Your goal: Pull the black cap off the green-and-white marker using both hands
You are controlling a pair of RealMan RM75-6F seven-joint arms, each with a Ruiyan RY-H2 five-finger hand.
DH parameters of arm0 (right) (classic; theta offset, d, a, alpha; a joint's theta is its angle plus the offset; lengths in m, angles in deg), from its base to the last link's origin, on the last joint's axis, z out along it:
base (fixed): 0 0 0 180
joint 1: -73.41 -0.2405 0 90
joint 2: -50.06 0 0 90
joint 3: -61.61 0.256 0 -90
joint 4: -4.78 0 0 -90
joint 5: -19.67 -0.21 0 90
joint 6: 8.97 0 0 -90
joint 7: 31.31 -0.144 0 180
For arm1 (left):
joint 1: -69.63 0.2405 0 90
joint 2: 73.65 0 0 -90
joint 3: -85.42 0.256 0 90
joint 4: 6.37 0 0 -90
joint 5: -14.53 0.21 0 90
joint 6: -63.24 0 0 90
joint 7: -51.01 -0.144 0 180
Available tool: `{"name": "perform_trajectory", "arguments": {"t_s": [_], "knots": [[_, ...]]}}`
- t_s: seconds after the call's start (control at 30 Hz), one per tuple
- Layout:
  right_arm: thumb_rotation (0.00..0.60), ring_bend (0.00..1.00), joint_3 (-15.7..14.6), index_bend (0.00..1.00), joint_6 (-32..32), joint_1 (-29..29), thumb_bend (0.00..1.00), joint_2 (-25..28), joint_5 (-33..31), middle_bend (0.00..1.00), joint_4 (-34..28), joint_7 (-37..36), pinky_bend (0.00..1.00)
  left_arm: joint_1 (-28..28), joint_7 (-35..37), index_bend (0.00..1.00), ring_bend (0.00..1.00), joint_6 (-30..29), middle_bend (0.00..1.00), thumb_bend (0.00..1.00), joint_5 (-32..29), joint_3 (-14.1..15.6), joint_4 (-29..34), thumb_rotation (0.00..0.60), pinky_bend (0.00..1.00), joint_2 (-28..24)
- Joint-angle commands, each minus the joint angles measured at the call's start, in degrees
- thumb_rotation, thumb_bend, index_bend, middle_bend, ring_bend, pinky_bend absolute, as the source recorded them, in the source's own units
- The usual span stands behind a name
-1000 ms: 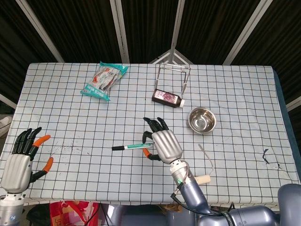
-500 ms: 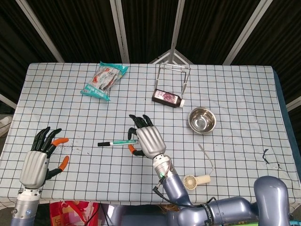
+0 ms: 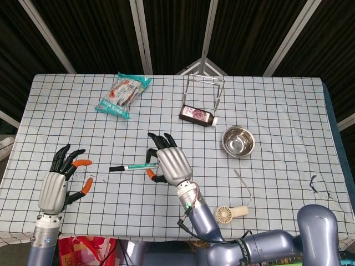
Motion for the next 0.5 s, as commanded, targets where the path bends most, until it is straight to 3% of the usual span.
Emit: {"name": "perform_trajectory", "arguments": {"t_s": [0.03, 0.5], "knots": [[0.600, 0.13, -0.1, 0.71, 0.5, -0.1, 0.50, 0.2, 0.1, 0.11, -0.7, -0.1, 0.00, -0.8, 1.1, 0.39, 0.00, -0.2, 0.19, 0.47, -0.3, -0.6, -1.4, 0.600, 0.00, 1.7], [0.600, 0.13, -0.9, 0.71, 1.7, -0.6, 0.50, 0.6, -0.1, 0.11, -2.0, -0.7, 0.00, -4.1, 0.0, 0.45, 0.00, 0.8, 0.21, 0.47, 0.0, -1.3, -3.3, 0.600, 0.00, 7.4]]}}
